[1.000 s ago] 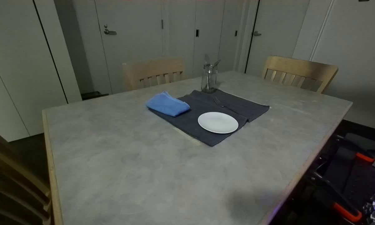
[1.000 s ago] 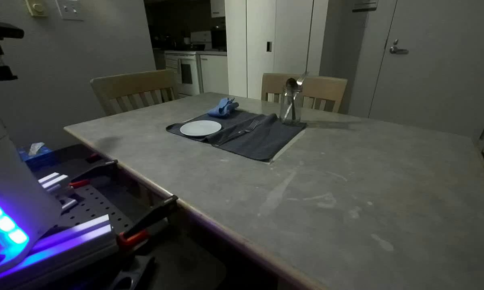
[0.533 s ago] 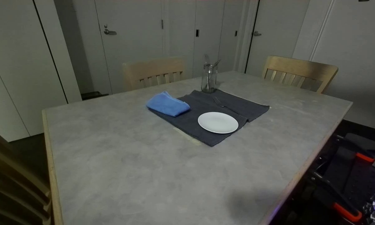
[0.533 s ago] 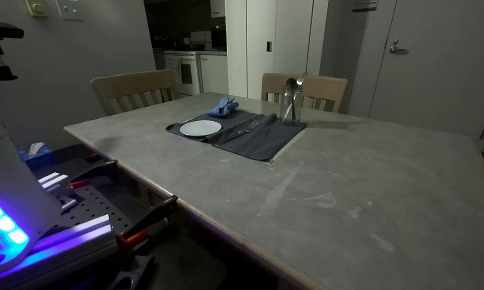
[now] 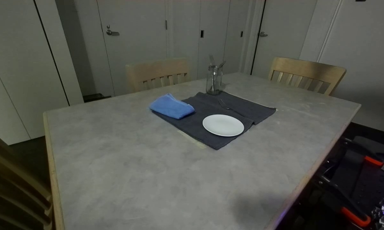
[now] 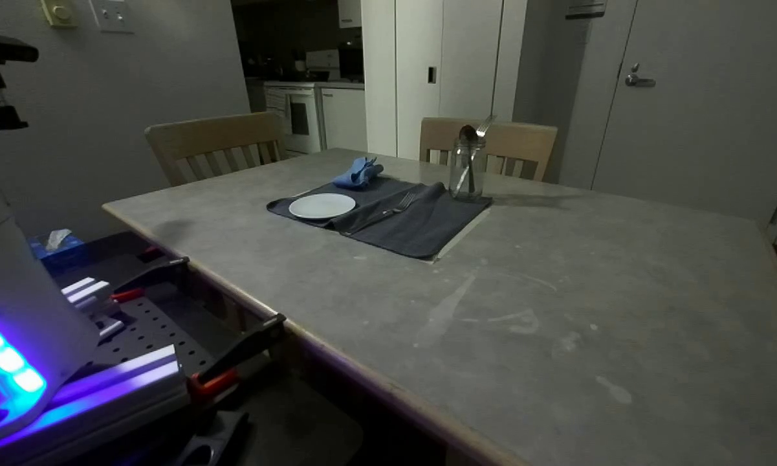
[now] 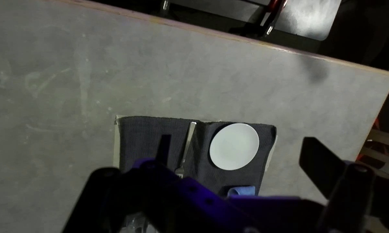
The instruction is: Take the spoon from the glass bottle and put it on the table , and then pick up the blue towel and wipe the plate
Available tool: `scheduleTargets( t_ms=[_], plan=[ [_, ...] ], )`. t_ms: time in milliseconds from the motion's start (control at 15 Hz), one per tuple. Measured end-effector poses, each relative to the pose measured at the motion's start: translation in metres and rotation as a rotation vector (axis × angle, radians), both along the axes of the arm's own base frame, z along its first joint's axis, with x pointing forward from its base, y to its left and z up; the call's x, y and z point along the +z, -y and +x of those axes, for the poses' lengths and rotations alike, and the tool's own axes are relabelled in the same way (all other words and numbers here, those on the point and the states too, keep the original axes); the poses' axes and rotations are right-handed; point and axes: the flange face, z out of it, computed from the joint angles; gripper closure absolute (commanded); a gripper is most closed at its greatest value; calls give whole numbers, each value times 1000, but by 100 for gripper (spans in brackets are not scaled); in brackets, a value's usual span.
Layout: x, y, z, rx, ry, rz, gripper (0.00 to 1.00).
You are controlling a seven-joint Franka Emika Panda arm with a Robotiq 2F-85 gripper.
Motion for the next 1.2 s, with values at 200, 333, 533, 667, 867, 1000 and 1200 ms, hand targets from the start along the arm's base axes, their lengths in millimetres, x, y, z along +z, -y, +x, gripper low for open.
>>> scheduleTargets(
  t_ms=[200,333,533,667,867,1000,1200],
  plan=[
    [-2,-14,27,79,5,-30,0],
    [-4,-21,54,100,17,-74,0],
    [-8,-27,97,116,39,-137,0],
    [-12,-31,125,135,50,-168,0],
    [-19,-31,153,180,44,-158,0],
    [-21,-29,160,188,40,-158,0],
    [-20,-29,161,188,42,-159,0]
  ],
)
